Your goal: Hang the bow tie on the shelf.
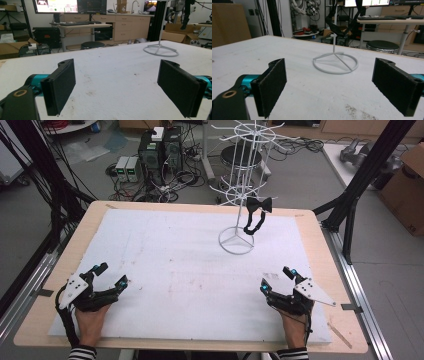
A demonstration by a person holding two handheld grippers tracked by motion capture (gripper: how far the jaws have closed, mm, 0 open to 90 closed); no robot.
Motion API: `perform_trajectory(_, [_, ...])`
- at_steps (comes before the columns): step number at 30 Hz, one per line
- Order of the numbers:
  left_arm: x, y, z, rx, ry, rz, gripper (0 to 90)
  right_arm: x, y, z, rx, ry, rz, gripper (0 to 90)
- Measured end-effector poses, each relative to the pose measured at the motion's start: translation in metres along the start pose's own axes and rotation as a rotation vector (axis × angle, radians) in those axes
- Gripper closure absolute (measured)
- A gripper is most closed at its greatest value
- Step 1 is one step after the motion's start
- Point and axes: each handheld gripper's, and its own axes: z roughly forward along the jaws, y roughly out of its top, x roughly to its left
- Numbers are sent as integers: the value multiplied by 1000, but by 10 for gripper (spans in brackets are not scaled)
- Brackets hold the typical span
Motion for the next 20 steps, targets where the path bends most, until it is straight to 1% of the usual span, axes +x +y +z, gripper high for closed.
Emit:
perform_trajectory(2, [0, 0, 0, -2, 0, 0, 154, 0, -5, 0, -5, -15, -14, 114])
perform_trajectory(4, [0, 0, 0, -4, 1, 0, 154, 0, -9, 1, 3, -18, -6, 114])
perform_trajectory(7, [0, 0, 0, -5, 0, 0, 154, 0, -14, 2, 9, -32, -14, 114])
perform_trajectory(9, [0, 0, 0, -4, 0, 0, 153, 0, -17, 3, 18, -35, -2, 114])
perform_trajectory(12, [0, 0, 0, -5, -1, -4, 154, 0, -18, 3, 14, -41, -15, 114])
perform_trajectory(16, [0, 0, 0, -5, -2, -6, 154, 1, -18, 2, 4, -49, -7, 114])
perform_trajectory(20, [0, 0, -1, -13, -2, -4, 153, 1, -19, 2, 4, -52, -19, 114])
